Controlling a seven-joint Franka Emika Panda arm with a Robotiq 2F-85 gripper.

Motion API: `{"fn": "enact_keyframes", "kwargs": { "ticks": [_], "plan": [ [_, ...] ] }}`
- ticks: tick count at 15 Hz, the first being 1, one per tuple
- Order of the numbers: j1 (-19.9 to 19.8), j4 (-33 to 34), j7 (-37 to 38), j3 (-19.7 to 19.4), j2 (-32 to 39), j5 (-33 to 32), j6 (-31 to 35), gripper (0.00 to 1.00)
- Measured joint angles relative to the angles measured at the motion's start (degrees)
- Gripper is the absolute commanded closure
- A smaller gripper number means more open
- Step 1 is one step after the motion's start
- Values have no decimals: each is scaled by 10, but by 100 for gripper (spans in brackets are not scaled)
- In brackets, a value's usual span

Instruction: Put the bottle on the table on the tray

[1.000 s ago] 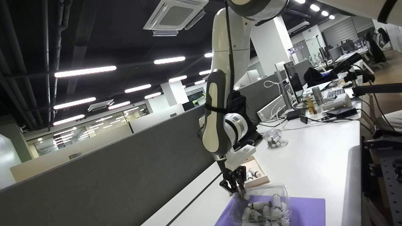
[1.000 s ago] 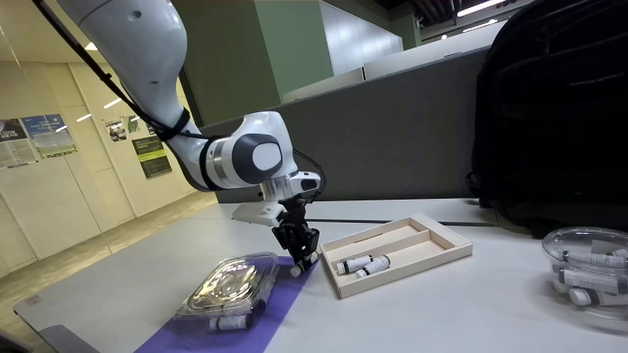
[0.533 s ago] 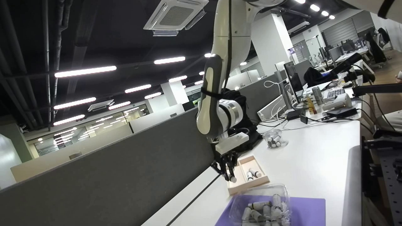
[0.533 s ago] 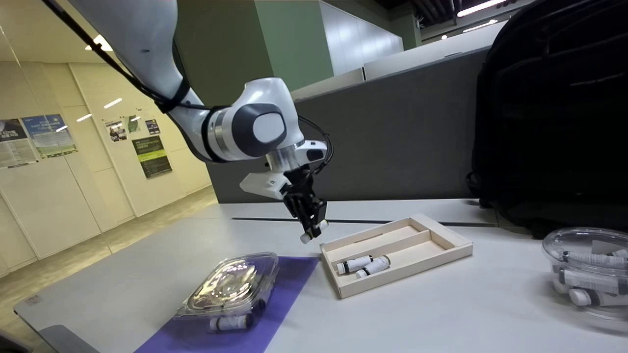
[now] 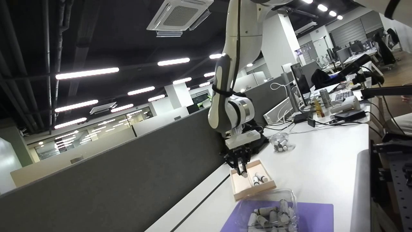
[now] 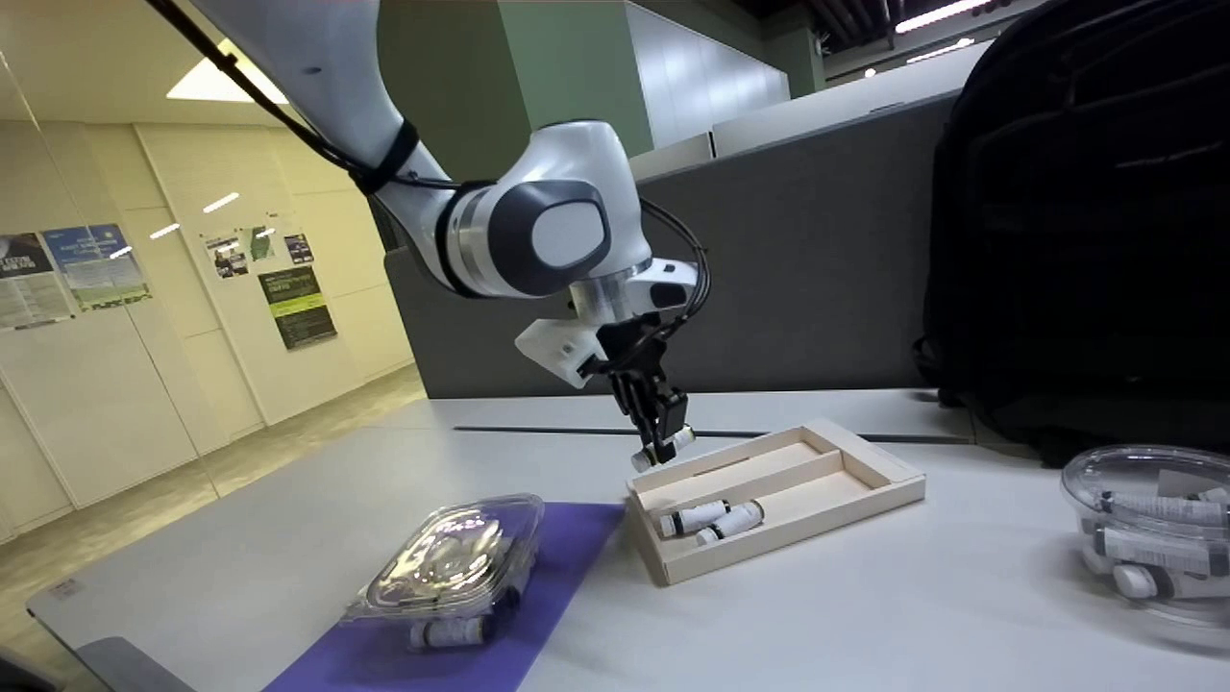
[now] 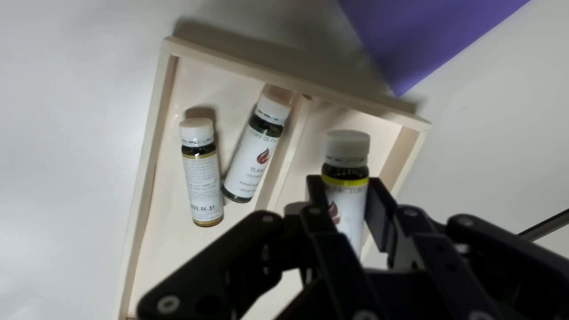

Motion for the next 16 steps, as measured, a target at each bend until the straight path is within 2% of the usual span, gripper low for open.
{"fn": "enact_keyframes", "kwargs": {
  "ticks": [11, 12, 13, 16],
  "plan": [
    [-9, 66, 34, 2, 64, 42, -28, 93],
    [-9, 74, 36, 2, 69, 43, -31, 48],
    [-9, 80, 37, 2, 74, 44, -36, 47],
    [-9, 97, 39, 2, 83, 45, -52, 27]
  ]
}}
